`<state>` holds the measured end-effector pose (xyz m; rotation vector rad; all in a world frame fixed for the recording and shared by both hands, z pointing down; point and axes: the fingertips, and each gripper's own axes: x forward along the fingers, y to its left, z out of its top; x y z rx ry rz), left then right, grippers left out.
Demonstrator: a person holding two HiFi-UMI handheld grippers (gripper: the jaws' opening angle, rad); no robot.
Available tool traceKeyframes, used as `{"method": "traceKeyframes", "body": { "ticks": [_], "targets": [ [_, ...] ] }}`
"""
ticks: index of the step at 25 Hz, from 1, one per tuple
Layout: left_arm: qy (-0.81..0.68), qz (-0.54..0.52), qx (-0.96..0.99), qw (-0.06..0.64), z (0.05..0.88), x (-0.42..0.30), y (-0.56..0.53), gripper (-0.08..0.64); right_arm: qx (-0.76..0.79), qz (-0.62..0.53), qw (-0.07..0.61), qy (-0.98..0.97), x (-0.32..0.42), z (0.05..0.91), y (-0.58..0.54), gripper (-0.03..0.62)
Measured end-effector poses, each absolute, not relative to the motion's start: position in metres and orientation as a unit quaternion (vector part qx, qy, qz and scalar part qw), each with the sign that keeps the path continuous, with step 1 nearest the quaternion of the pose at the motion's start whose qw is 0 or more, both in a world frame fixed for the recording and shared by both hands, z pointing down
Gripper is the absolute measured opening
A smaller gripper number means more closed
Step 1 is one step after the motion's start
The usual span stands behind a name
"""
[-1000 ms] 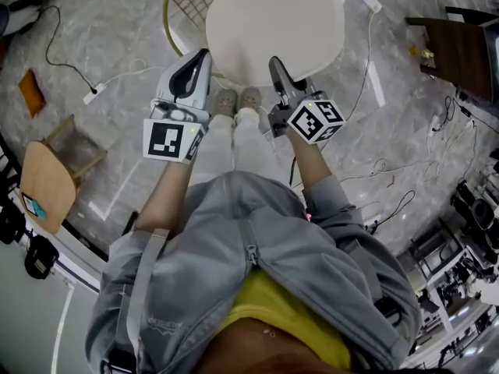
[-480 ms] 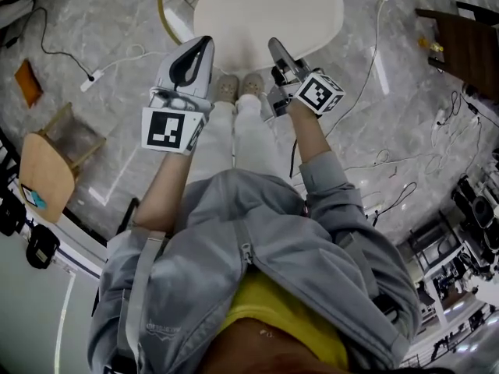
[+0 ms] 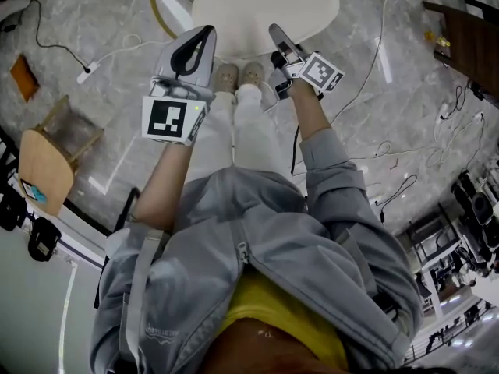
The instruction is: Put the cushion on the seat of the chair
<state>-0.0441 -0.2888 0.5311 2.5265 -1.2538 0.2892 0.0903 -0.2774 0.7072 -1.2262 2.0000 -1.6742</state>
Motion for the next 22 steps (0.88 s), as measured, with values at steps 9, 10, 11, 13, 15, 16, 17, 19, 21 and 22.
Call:
{"method": "traceKeyframes", "body": {
  "ticks": [9, 10, 11, 13, 15, 16, 17, 19, 21, 22],
  "targets": [
    [-0.437, 0.110, 0.879, 0.158, 0.549, -0.040, -0.298, -0.003, -0.428, -0.610, 0.094, 0.661, 0.111, 0.757, -0.281, 0.046],
    [-0.437, 0.111, 0.878, 0.159, 0.550, -0.040, -0.298, -0.003, -0.431, -0.612, 0.091, 0.657, 0.112, 0.761, -0.280, 0.046],
    [-0.437, 0.111, 0.878, 0.160, 0.551, -0.039, -0.298, -0.002, -0.434, -0.613, 0.088, 0.654, 0.113, 0.765, -0.280, 0.047],
    [-0.435, 0.112, 0.878, 0.163, 0.554, -0.037, -0.298, -0.003, -0.444, -0.613, 0.080, 0.649, 0.116, 0.771, -0.280, 0.049],
    [-0.434, 0.113, 0.878, 0.164, 0.555, -0.035, -0.298, -0.002, -0.457, -0.611, 0.067, 0.642, 0.120, 0.778, -0.283, 0.053],
    [-0.434, 0.113, 0.879, 0.165, 0.556, -0.034, -0.298, -0.002, -0.465, -0.611, 0.060, 0.638, 0.122, 0.781, -0.285, 0.055],
    [-0.433, 0.113, 0.879, 0.165, 0.556, -0.032, -0.299, -0.002, -0.474, -0.610, 0.052, 0.633, 0.125, 0.784, -0.287, 0.057],
    [-0.431, 0.114, 0.879, 0.166, 0.556, -0.026, -0.299, -0.003, -0.492, -0.609, 0.036, 0.621, 0.132, 0.790, -0.292, 0.062],
    [-0.429, 0.114, 0.880, 0.169, 0.557, -0.022, -0.299, -0.002, -0.512, -0.611, 0.023, 0.603, 0.139, 0.798, -0.296, 0.075],
    [-0.428, 0.113, 0.880, 0.170, 0.557, -0.021, -0.299, -0.002, -0.521, -0.614, 0.015, 0.593, 0.141, 0.802, -0.298, 0.084]
  ]
}}
